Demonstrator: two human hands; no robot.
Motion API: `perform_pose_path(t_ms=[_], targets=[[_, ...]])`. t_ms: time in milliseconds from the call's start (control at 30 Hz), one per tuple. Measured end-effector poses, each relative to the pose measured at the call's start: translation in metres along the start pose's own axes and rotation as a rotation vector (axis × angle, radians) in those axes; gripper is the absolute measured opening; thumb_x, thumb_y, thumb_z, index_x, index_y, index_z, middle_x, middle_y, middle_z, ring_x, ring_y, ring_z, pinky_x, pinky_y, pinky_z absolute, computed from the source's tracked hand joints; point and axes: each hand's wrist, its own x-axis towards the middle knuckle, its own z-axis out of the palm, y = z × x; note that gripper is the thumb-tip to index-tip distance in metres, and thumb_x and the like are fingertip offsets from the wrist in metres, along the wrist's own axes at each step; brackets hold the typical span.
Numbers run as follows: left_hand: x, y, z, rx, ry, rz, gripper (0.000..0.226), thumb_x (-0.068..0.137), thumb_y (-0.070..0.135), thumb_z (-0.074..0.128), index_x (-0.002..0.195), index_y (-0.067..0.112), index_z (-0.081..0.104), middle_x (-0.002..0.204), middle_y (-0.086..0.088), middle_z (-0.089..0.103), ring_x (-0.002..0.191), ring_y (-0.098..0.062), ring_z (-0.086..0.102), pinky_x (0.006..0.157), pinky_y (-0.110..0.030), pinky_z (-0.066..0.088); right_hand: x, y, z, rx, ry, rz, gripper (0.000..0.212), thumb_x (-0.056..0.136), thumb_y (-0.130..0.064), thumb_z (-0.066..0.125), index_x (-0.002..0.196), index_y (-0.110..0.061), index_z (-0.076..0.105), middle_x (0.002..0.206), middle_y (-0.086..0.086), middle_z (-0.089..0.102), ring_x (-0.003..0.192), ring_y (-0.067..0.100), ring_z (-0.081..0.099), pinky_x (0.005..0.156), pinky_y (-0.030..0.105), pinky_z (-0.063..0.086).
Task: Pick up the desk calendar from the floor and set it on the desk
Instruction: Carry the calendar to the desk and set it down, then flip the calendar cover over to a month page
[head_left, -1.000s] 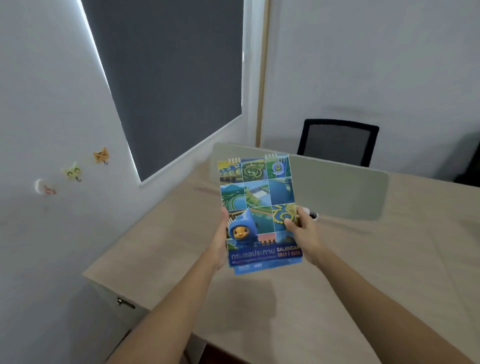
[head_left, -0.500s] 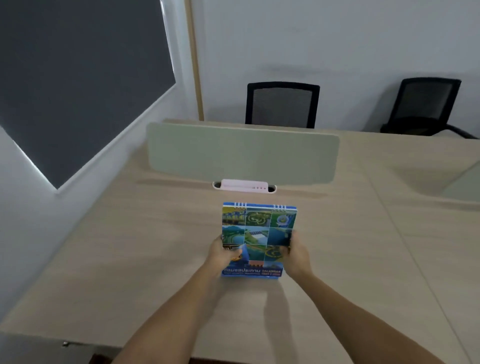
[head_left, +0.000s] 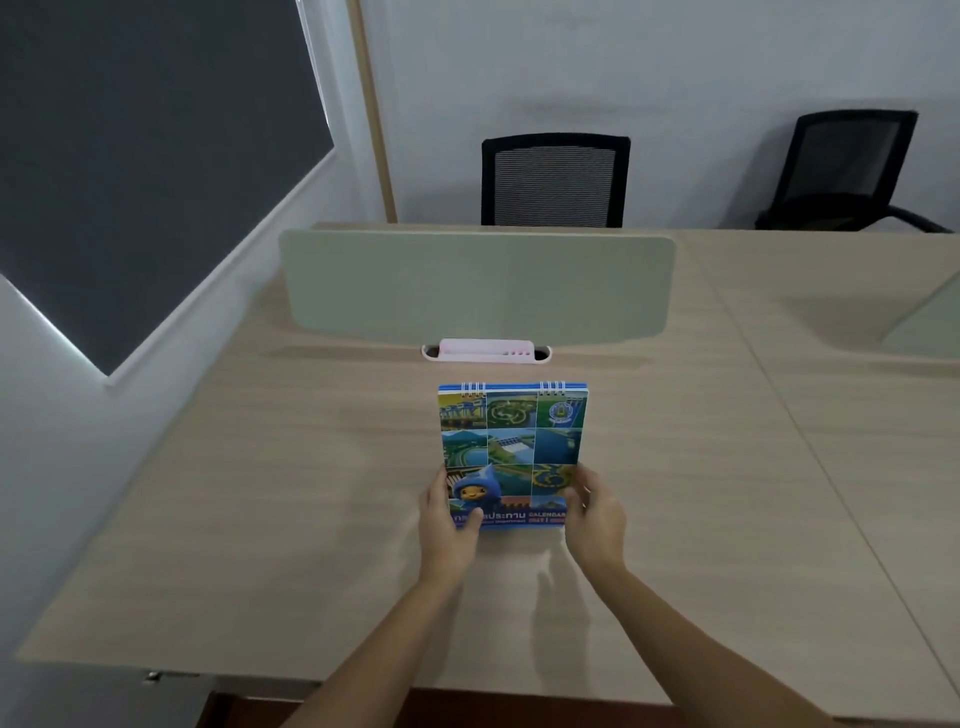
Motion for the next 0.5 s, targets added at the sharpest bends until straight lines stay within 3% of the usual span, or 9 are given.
perform_pose_path(t_ms=[133,233,333,500], targets=[[-0.002,0.001,-0.01,-0.01,-0.027,-0.025,0.073,0.081,0.0,0.068,0.145,0.009,0.036,0.146,-0.011,0.044,0.136,-0.024,0.043,0.115,-0.04,0.037,0.001,0.001,-0.004,-0.066,-0.031,0.011,0.04,0.094,-0.004,0.045,0.131,-0.011,0.057,0.121,0.009,0.069,0.11,0.026,0.064,0.09,0.033,0.05],[-0.002,0.004,-0.014,-0.044,-0.046,-0.059,0.069,0.082,-0.002,0.067,0.144,0.008,0.038,0.146,-0.011,0.046,0.134,-0.024,0.046,0.114,-0.044,0.038,0.004,0.001,-0.006,-0.119,-0.025,-0.003,0.037,0.094,-0.006,0.044,0.126,-0.012,0.062,0.112,0.011,0.073,0.097,0.028,0.066,0.074,0.028,0.045],[-0.004,0.009,-0.016,-0.057,-0.052,-0.071,0.067,0.082,-0.004,0.066,0.143,0.005,0.041,0.144,-0.012,0.048,0.132,-0.024,0.049,0.114,-0.042,0.038,0.004,0.003,-0.009,-0.132,-0.02,-0.026,0.033,0.094,-0.007,0.046,0.119,-0.013,0.066,0.103,0.011,0.075,0.089,0.027,0.066,0.069,0.026,0.041],[-0.013,0.015,-0.02,-0.047,-0.029,-0.068,0.059,0.083,-0.001,0.065,0.139,0.006,0.046,0.139,-0.009,0.052,0.128,-0.02,0.051,0.112,-0.038,0.041,0.003,0.003,-0.015,-0.066,-0.014,0.006,0.028,0.093,-0.01,0.051,0.114,-0.012,0.069,0.105,0.01,0.075,0.095,0.025,0.068,0.078,0.03,0.049]])
